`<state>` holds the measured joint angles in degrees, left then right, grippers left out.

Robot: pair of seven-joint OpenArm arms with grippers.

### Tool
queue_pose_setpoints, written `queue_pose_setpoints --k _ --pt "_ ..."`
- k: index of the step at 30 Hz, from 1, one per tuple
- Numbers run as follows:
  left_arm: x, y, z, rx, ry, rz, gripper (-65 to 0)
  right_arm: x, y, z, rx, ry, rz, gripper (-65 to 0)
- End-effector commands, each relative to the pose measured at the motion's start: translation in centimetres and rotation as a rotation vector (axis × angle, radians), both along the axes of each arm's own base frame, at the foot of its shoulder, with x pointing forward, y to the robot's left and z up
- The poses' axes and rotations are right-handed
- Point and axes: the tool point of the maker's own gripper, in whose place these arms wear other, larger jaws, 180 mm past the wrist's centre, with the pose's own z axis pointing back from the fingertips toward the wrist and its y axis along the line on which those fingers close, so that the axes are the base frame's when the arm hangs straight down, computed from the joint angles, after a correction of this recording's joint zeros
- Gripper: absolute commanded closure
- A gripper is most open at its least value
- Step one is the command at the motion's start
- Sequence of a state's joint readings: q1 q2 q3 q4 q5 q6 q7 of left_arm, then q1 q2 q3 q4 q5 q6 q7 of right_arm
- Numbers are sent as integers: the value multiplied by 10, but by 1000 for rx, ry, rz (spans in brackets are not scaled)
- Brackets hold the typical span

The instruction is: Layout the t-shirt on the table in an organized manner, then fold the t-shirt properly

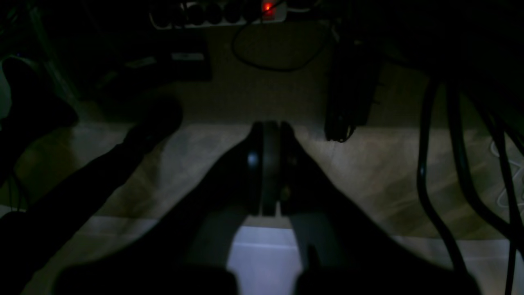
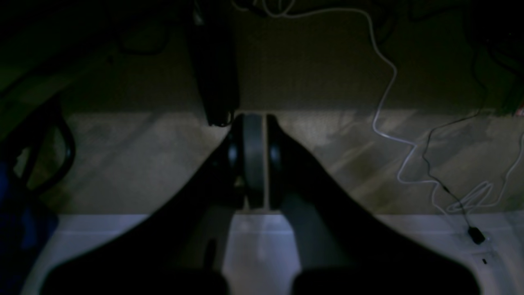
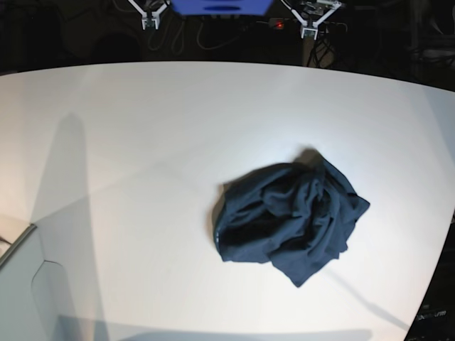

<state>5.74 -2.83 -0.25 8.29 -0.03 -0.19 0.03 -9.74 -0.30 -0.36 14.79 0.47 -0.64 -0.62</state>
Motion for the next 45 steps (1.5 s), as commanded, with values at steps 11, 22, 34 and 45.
queue_pose_setpoints --k 11,22,34,45 --pt "-1 8 1 13 0 -3 0 -8 1 1 14 10 2 0" --pt "-20 25 10 32 -42 -20 0 -19 0 5 11 -7 3 0" --pt "9 16 84 -3 -346 -96 0 -10 -7 54 -7 -220 10 0" --pt "72 15 182 7 -651 -70 0 60 -19 171 -41 -583 37 0"
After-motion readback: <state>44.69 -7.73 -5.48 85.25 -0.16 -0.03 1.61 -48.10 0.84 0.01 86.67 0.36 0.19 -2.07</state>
